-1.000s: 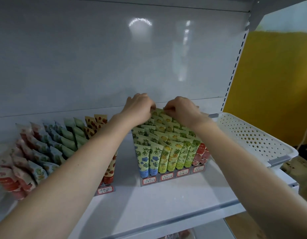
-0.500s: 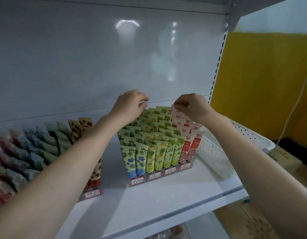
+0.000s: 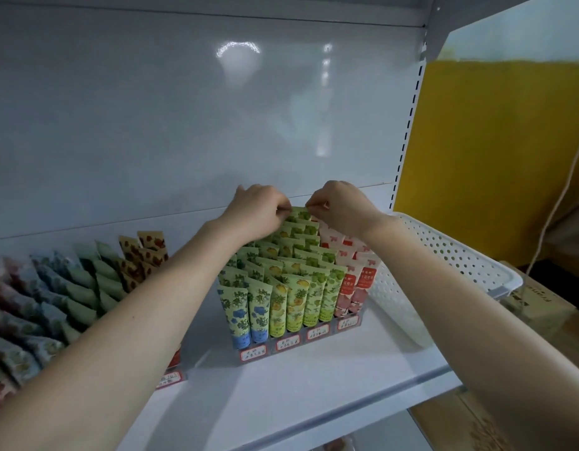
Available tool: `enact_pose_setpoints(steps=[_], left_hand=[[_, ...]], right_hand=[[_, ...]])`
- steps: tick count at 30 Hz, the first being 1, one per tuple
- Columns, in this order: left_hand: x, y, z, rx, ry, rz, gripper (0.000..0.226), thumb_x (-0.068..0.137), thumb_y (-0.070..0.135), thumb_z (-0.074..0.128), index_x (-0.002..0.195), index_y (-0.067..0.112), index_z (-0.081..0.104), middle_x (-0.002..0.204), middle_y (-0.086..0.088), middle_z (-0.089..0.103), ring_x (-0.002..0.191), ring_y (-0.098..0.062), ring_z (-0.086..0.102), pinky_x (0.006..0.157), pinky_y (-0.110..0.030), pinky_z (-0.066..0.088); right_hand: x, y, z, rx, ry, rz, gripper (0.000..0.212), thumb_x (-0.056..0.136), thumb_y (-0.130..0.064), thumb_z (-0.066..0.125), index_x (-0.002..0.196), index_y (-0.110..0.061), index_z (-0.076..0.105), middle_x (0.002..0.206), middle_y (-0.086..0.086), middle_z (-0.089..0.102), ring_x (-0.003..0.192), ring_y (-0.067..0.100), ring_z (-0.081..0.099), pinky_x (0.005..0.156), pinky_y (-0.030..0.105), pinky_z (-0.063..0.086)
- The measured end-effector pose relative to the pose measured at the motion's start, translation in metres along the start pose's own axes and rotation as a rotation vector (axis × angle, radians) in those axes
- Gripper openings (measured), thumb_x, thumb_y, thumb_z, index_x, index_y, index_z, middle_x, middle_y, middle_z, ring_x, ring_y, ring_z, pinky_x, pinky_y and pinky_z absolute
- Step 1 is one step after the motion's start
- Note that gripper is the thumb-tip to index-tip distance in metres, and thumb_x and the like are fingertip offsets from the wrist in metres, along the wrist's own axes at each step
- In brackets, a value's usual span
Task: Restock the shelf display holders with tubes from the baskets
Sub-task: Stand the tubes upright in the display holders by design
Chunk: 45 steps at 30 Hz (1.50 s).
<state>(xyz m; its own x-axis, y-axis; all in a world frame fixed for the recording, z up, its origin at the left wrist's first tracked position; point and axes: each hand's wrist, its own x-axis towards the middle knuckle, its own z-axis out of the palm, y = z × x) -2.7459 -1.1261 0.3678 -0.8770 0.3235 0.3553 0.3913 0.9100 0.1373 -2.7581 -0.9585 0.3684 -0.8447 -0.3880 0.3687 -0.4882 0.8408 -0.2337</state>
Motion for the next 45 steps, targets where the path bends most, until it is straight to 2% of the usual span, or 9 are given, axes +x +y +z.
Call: enact_pose_setpoints(steps=[3,7,13,20,24,33,36,41,45], left_hand=[[-0.003,0.001,0.001,0.021,0.052,0.042,0.023,0.093,0.024,0.053,0.11,0.017,0.067,0.115,-0.004,0.062,0.112,-0.026,0.051,0.099,-0.046,0.034],[-0.009,0.004,0.002,-0.017,0.07,0.072,0.019,0.09,0.028,0.058,0.099,0.017,0.071,0.106,-0.002,0.06,0.105,-0.023,0.05,0.094,-0.041,0.035],[-0.008,0.01,0.003,-0.029,0.067,0.028,0.018,0.09,0.022,0.057,0.093,0.014,0.072,0.1,-0.006,0.062,0.1,-0.027,0.053,0.093,-0.045,0.04],[-0.031,0.015,-0.002,-0.11,0.065,0.088,0.022,0.084,0.032,0.065,0.1,0.019,0.071,0.111,-0.003,0.056,0.11,-0.023,0.047,0.099,-0.043,0.032],[-0.034,0.022,-0.002,-0.076,0.025,0.04,0.023,0.085,0.033,0.064,0.1,0.017,0.071,0.117,-0.003,0.054,0.114,-0.024,0.043,0.102,-0.04,0.029],[-0.036,0.033,-0.002,-0.128,0.063,-0.026,0.017,0.085,0.03,0.065,0.096,0.018,0.071,0.108,-0.003,0.053,0.11,-0.026,0.047,0.102,-0.045,0.032],[-0.041,0.034,-0.003,-0.179,0.018,0.013,0.018,0.08,0.034,0.069,0.093,0.021,0.071,0.105,0.003,0.048,0.113,-0.022,0.043,0.104,-0.045,0.03],[-0.039,0.039,-0.001,-0.089,-0.039,0.008,0.015,0.082,0.032,0.068,0.091,0.021,0.072,0.119,-0.001,0.052,0.117,-0.023,0.04,0.105,-0.046,0.027],[-0.035,0.039,-0.001,-0.051,-0.039,0.004,0.012,0.084,0.029,0.067,0.09,0.02,0.073,0.116,-0.002,0.054,0.115,-0.025,0.044,0.103,-0.045,0.03]], right_hand=[[-0.005,0.001,-0.003,0.027,0.05,0.011,0.022,0.093,-0.016,0.05,0.097,-0.01,0.07,0.095,0.006,0.066,0.088,0.021,0.058,0.073,0.031,0.048],[-0.014,0.002,-0.002,0.026,-0.02,0.031,0.017,0.089,-0.022,0.057,0.095,-0.013,0.07,0.094,0.003,0.067,0.087,0.019,0.06,0.076,0.033,0.05],[-0.019,-0.001,0.001,0.037,-0.007,0.063,0.017,0.089,-0.023,0.059,0.097,-0.013,0.069,0.094,0.004,0.067,0.089,0.021,0.06,0.076,0.031,0.049],[-0.037,-0.005,-0.012,0.076,-0.026,0.047,0.018,0.091,-0.021,0.056,0.098,-0.012,0.069,0.089,0.0,0.066,0.079,0.014,0.055,0.07,0.024,0.041],[-0.041,-0.009,-0.005,0.058,-0.059,0.04,0.017,0.09,-0.023,0.058,0.095,-0.011,0.069,0.085,0.001,0.061,0.078,0.018,0.055,0.073,0.031,0.048],[-0.048,-0.006,-0.004,0.133,-0.001,0.072,0.014,0.087,-0.021,0.061,0.089,-0.01,0.071,0.082,0.003,0.063,0.075,0.015,0.052,0.066,0.027,0.043],[-0.06,-0.003,-0.009,0.135,-0.019,0.035,0.015,0.085,-0.021,0.064,0.091,-0.01,0.072,0.083,0.001,0.061,0.078,0.013,0.052,0.069,0.024,0.041],[-0.06,-0.004,-0.005,0.122,-0.05,0.022,0.014,0.085,-0.016,0.064,0.093,-0.008,0.072,0.093,0.004,0.065,0.082,0.014,0.054,0.076,0.024,0.043],[-0.059,-0.006,-0.001,0.092,-0.046,-0.001,0.015,0.086,-0.014,0.061,0.092,-0.006,0.072,0.093,0.009,0.067,0.091,0.021,0.057,0.077,0.03,0.043]])
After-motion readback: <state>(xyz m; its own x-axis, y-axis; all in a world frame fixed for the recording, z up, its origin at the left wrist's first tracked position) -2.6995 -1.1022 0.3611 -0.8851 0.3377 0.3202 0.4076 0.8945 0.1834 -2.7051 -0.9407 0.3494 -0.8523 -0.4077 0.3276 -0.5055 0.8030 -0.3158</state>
